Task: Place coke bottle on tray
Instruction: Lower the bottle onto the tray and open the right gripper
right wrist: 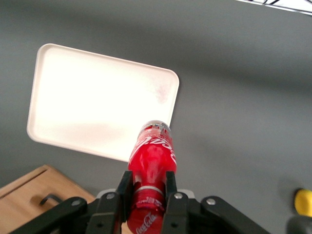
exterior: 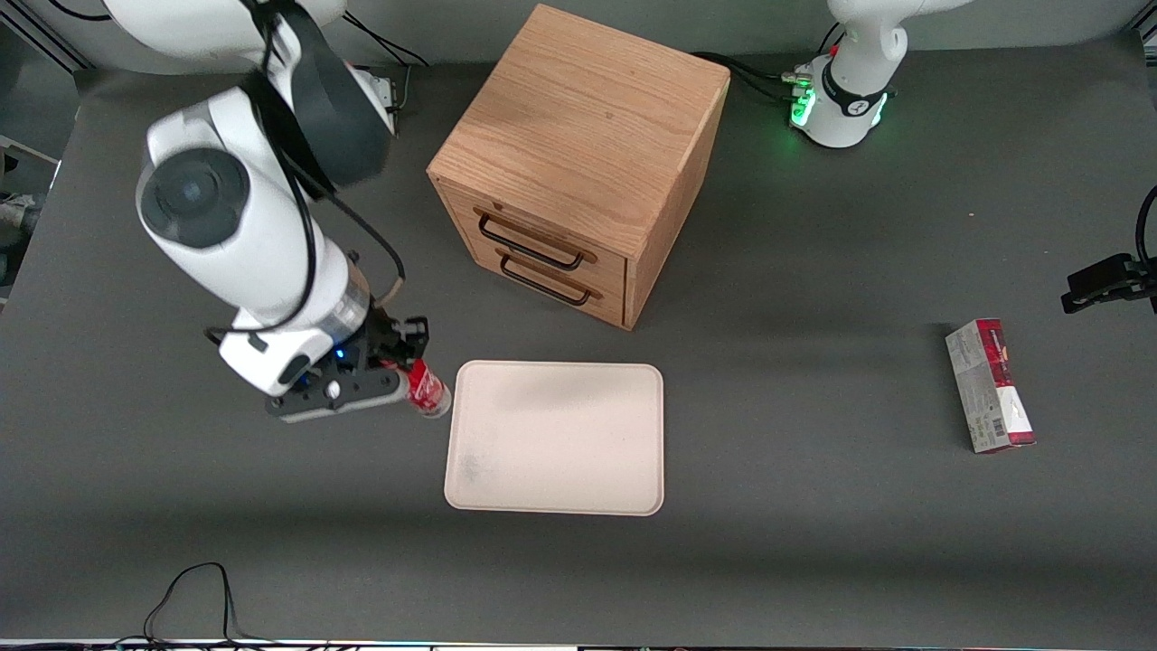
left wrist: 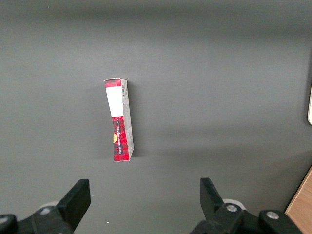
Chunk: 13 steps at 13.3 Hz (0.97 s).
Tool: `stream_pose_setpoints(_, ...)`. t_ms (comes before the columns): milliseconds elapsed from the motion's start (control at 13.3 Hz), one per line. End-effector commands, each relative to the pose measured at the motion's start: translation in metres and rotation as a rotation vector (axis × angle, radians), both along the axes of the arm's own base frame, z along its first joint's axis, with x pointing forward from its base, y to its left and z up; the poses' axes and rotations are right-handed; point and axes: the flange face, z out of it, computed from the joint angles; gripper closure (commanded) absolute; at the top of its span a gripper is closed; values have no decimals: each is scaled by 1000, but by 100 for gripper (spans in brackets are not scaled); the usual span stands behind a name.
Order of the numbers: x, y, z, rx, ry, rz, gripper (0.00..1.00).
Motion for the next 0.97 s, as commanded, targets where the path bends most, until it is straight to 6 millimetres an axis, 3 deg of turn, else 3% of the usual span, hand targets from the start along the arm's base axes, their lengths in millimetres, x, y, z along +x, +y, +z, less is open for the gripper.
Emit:
stream_pose_setpoints(0, 24, 5, -52, 1, -3, -12, 100)
stream_pose_setpoints(450, 46, 13, -156, 2, 36, -18, 100)
stream_pose_setpoints(675, 50, 14, -178, 3, 38, -17, 100)
stream_pose_setpoints(900, 52, 15, -188, 7, 31, -22, 100)
